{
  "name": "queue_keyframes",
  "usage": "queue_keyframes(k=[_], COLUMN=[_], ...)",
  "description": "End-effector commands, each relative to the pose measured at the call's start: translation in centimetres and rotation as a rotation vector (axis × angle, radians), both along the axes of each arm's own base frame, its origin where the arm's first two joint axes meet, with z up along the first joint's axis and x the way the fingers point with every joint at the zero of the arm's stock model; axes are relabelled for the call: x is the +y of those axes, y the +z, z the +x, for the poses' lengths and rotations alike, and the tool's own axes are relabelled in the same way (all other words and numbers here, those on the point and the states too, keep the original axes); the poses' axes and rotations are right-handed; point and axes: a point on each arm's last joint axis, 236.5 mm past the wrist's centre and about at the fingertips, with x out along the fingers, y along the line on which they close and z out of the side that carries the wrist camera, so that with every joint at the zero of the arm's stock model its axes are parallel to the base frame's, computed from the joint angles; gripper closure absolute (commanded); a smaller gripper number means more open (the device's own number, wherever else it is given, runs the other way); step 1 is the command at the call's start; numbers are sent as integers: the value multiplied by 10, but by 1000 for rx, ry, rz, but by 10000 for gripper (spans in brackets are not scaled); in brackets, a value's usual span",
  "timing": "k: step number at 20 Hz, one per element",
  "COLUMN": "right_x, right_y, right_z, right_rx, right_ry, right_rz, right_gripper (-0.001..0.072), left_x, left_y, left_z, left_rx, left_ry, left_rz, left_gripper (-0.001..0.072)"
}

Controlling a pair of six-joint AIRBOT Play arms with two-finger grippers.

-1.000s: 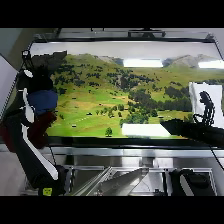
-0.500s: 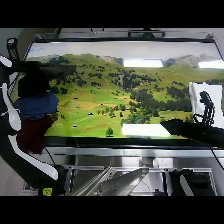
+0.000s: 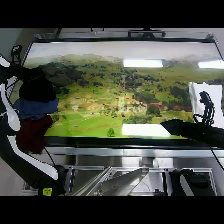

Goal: Fold the shirts.

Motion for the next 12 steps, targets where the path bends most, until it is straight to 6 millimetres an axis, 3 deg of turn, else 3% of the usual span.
queue_keyframes(k=[1, 2, 4, 6, 9, 10, 11, 12], right_x=[0, 0, 0, 0, 0, 0, 0, 0], right_y=[0, 0, 0, 0, 0, 0, 0, 0], right_z=[0, 0, 0, 0, -1, 0, 0, 0], right_rx=[2, 2, 2, 2, 2, 2, 2, 2], right_ry=[2, 2, 2, 2, 2, 2, 2, 1], right_rz=[0, 0, 0, 0, 0, 0, 0, 0], right_gripper=[697, 697, 697, 697, 698, 697, 697, 697], left_x=[-8, -12, -26, -24, -6, -5, -7, -13], left_y=[20, 26, 14, -30, -89, -99, -104, -104], left_z=[39, 55, 73, 71, 46, 40, 37, 37], left_rx=[-161, -224, -261, -166, 33, 79, 104, 111], left_ry=[-35, -33, -46, -71, -80, -104, -123, -138], left_rz=[83, 111, 126, 195, 331, 368, 395, 405], left_gripper=[-13, -13, -13, -13, -8, 100, 268, 521])
